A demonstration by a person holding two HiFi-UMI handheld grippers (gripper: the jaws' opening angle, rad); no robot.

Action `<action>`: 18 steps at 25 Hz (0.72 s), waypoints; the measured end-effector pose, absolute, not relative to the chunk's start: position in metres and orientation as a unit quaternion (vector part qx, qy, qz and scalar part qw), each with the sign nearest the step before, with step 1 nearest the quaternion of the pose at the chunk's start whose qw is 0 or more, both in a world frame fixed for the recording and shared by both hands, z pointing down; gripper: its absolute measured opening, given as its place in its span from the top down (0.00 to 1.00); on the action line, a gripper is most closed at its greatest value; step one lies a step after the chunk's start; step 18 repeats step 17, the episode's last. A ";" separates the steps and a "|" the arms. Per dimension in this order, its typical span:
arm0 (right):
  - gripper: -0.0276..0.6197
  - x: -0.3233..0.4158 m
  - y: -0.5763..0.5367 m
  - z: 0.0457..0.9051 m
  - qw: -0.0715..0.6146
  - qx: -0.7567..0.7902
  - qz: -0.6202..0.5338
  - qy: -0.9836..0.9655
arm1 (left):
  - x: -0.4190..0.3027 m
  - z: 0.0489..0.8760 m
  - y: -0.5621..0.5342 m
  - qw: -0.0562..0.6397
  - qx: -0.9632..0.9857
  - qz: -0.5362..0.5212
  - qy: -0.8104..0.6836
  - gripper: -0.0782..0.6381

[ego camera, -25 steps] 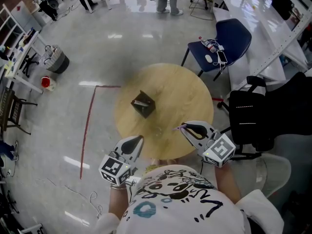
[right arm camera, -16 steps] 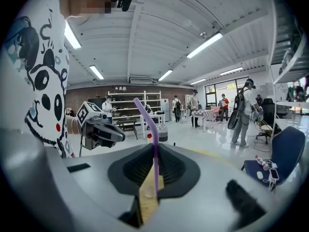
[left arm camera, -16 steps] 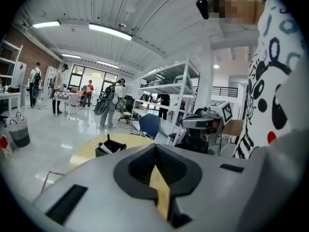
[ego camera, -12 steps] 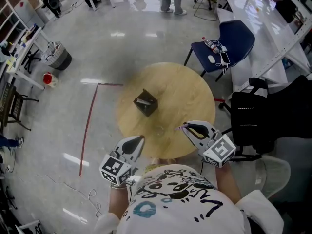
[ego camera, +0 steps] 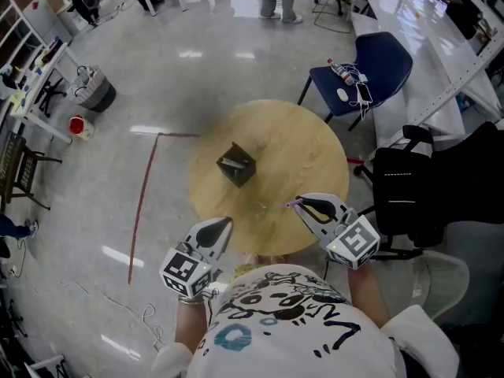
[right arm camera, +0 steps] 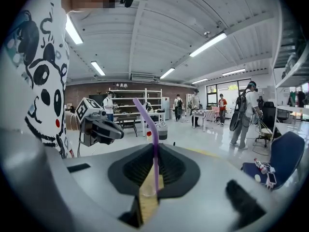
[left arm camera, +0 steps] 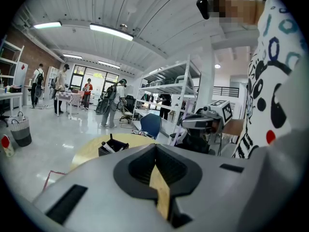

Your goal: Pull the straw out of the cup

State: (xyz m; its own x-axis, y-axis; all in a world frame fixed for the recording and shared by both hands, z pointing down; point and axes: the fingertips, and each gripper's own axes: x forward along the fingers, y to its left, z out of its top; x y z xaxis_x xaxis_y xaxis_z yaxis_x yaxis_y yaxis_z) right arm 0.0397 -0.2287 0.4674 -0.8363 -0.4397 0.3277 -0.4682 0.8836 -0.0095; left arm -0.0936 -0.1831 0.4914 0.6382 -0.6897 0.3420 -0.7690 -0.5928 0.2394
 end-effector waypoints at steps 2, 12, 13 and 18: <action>0.90 0.041 -0.229 0.469 0.161 0.237 0.044 -0.957 | -0.093 0.492 -0.184 0.184 0.886 0.108 -0.411 0.87; 0.90 0.041 -0.234 0.470 0.168 0.240 0.043 -0.955 | -0.094 0.492 -0.187 0.184 0.887 0.108 -0.410 0.87; 0.90 0.041 -0.235 0.469 0.169 0.241 0.043 -0.955 | -0.094 0.491 -0.188 0.184 0.887 0.109 -0.409 0.87; 0.90 0.040 -0.239 0.467 0.170 0.245 0.044 -0.953 | -0.095 0.488 -0.192 0.185 0.887 0.108 -0.408 0.87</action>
